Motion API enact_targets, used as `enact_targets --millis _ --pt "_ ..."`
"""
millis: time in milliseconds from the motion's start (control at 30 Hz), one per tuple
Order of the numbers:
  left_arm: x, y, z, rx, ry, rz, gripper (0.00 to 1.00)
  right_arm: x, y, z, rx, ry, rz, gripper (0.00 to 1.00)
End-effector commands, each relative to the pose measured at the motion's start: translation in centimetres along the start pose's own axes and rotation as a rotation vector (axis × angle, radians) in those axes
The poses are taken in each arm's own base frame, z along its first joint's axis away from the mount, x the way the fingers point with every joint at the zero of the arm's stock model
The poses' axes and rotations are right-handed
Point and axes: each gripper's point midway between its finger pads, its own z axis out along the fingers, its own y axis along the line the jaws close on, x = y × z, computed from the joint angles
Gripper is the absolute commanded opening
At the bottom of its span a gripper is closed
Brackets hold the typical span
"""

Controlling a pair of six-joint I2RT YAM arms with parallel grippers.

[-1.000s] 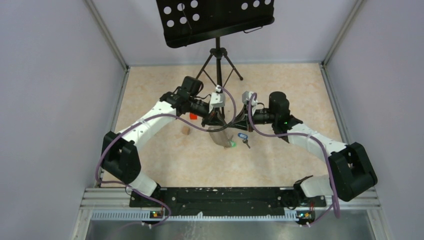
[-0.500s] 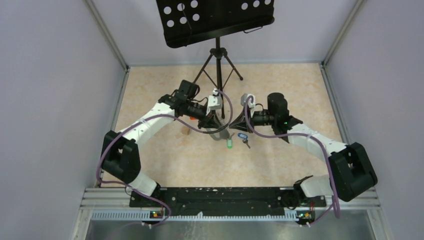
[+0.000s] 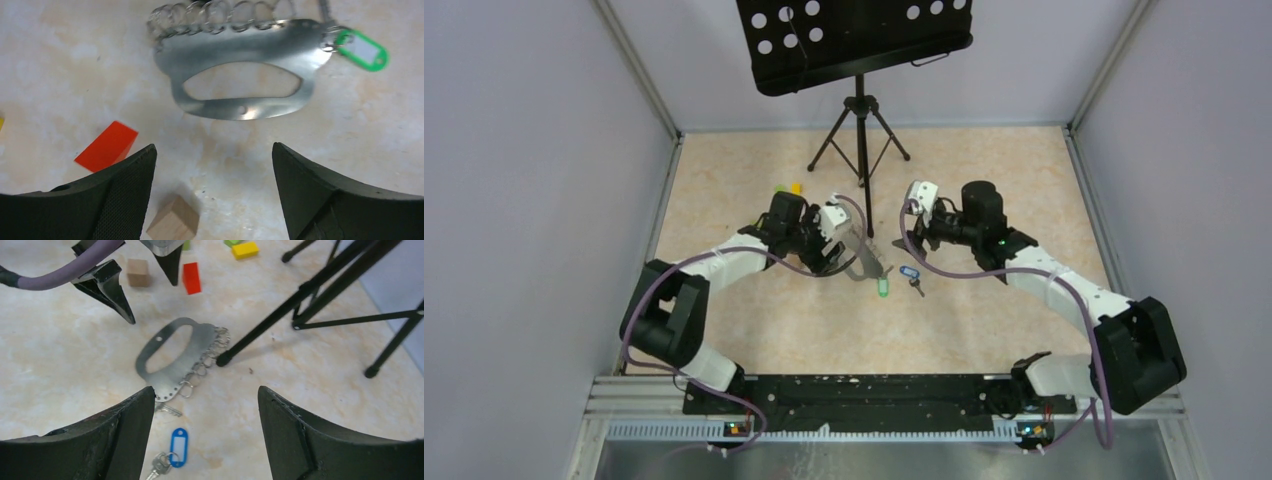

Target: Put the keys on the keyring

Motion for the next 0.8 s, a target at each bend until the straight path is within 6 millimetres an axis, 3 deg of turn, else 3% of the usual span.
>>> enact_targets --millis 0,67,100,233,400,767 --pt "0.5 5.1 0.4 -0.188 0.004 -0.107 0.90 -1.2 -3.7 -1.1 0.185 0.022 -0.082 0.75" --pt "0.2 6.1 0.4 -0.211 0.000 -0.139 0.92 -1.0 -4.0 -1.0 0.196 0.023 -0.054 0.76" --pt "-1.1 6.3 0.6 -0.187 -0.031 -0.136 0.94 -0.4 -4.3 -0.8 0.202 0.033 0.004 0.77" --pt "-2.9 5.7 1.4 -0.085 -0.059 -0.123 0.99 -0.1 -4.9 -0.7 0.202 0.049 0.072 0.80" --pt "-2.8 6.6 3.1 -0.067 -0.033 -0.167 0.99 -0.5 -4.6 -1.0 0.173 0.035 0.110 0.82" --pt "-3.4 8.0 6.9 -0.016 -0.047 -0.221 0.68 -0.2 -4.6 -0.9 0.159 0.040 0.128 0.82"
